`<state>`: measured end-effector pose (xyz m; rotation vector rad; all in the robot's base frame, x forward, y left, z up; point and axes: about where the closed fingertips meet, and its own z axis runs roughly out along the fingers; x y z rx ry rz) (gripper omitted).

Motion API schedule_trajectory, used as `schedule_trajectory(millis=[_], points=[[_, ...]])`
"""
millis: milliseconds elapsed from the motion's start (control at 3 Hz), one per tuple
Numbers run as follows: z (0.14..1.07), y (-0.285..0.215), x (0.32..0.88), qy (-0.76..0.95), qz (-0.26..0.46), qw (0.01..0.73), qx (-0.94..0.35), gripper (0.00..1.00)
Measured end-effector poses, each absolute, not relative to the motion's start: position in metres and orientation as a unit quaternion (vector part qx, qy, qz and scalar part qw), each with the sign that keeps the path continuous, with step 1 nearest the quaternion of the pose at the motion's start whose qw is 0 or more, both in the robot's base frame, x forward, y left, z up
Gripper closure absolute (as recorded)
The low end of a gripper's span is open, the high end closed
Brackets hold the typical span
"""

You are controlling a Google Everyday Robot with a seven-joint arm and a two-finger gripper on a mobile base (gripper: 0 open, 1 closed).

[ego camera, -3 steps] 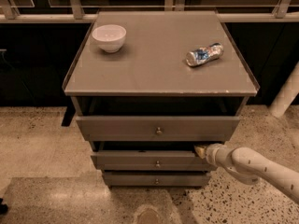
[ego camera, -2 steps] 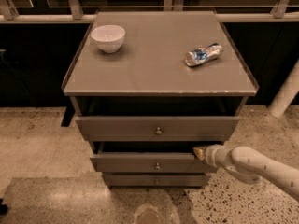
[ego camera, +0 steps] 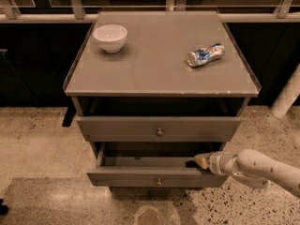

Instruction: Open middle drawer

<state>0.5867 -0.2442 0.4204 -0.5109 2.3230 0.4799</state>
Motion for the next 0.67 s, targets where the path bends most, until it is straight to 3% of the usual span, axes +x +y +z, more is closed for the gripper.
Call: schedule_trajectory(millis=[667], points=[[0.414,-0.237,0.576,0.892,0.202,0.335,-0.224,1.0]])
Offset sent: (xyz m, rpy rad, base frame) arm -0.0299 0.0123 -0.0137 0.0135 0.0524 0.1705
